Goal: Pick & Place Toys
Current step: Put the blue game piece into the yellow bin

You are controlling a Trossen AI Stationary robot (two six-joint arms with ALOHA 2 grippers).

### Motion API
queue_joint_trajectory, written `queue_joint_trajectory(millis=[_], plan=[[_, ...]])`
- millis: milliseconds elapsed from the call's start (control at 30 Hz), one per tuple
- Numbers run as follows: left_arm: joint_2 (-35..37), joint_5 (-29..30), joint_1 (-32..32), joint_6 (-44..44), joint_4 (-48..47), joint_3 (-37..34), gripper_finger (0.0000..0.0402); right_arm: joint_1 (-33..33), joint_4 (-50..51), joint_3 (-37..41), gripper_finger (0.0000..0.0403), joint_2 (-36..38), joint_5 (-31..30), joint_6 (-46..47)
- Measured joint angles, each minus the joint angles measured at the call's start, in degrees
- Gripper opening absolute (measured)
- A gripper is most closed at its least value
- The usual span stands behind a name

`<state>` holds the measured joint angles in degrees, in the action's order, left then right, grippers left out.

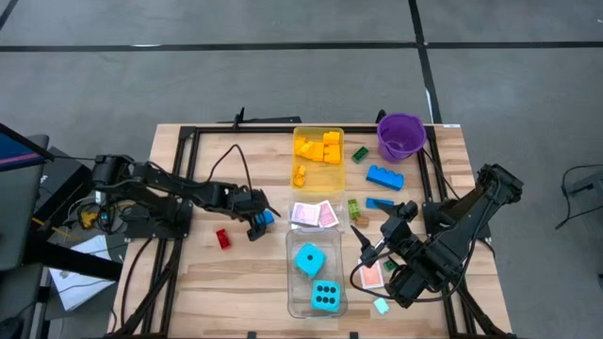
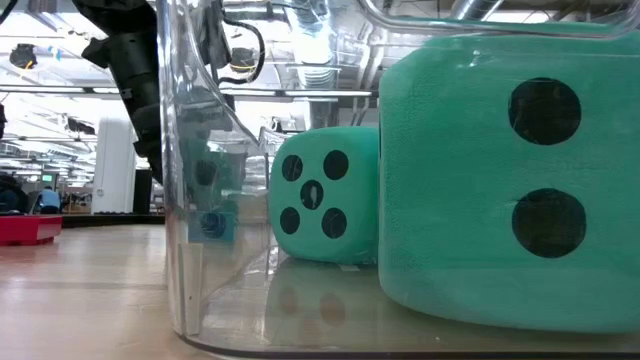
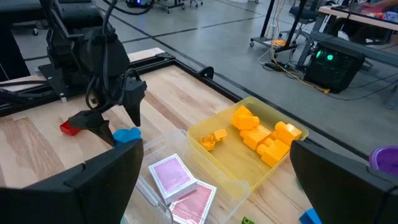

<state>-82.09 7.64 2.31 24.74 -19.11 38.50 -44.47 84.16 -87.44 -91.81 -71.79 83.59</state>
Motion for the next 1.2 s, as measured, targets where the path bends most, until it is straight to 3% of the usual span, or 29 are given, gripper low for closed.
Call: queue_joint_trajectory(millis=[400, 800, 1000, 1200], plan=[[-4.77, 0.00, 0.00, -0.76, 1.51, -0.04, 0.0400, 0.00, 0.03, 0.00, 0.0398, -0.01, 0.00, -0.01], [-5.24, 1.68, -1.09, -2.07, 1.64, -0.04, 0.0397, -0.01, 0.03, 0.00, 0.0398, 0.00, 0.02, -0.02], [-5.24, 1.86, -1.16, -2.05, 2.13, -0.04, 0.0367, 0.00, 0.03, 0.00, 0.0398, -0.01, 0.01, -0.02], [-5.19, 1.84, -1.16, -2.02, 2.75, -0.04, 0.0312, -0.02, 0.05, 0.00, 0.0398, 0.00, 0.02, -0.02]])
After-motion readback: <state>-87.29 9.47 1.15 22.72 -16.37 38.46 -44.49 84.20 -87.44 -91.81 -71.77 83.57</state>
